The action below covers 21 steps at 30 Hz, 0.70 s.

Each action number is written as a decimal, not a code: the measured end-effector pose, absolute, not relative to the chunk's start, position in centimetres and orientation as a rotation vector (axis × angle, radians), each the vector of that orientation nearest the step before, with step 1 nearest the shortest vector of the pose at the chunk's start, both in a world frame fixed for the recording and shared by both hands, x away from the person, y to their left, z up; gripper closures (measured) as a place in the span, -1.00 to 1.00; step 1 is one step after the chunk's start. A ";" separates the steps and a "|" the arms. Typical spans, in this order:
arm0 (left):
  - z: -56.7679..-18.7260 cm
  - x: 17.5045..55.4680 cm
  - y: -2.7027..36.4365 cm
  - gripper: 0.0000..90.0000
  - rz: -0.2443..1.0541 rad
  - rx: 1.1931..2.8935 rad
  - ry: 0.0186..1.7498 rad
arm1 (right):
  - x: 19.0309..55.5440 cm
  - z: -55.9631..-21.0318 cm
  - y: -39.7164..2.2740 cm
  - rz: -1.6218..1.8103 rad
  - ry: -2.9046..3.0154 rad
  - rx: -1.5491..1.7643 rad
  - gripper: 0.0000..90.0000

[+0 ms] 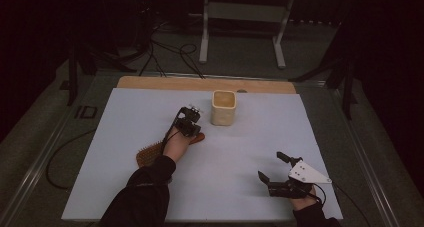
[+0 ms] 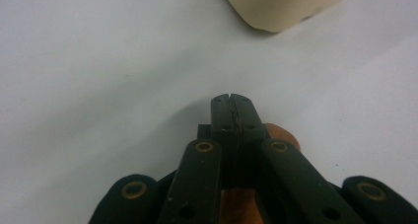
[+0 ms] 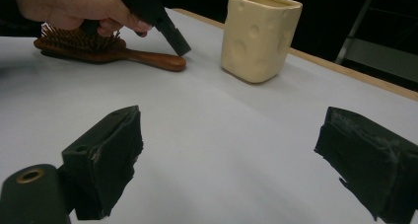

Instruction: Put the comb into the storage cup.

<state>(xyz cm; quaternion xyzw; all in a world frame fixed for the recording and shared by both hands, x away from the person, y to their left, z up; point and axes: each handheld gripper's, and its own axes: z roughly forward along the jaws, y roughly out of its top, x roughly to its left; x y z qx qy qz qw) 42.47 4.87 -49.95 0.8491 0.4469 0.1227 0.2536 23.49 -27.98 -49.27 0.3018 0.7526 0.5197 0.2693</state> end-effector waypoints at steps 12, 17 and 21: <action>-50.3 40.9 4.1 1.00 0.290 2.351 1.164 | 23.5 -49.3 -28.0 1.401 2.027 0.814 -0.80; -50.3 40.1 3.7 1.00 0.261 2.369 1.136 | 23.5 -49.3 -28.0 1.403 2.028 0.817 -0.80; -50.3 39.5 3.6 1.00 0.240 2.380 1.110 | 23.5 -49.3 -28.1 1.402 2.025 0.819 -0.80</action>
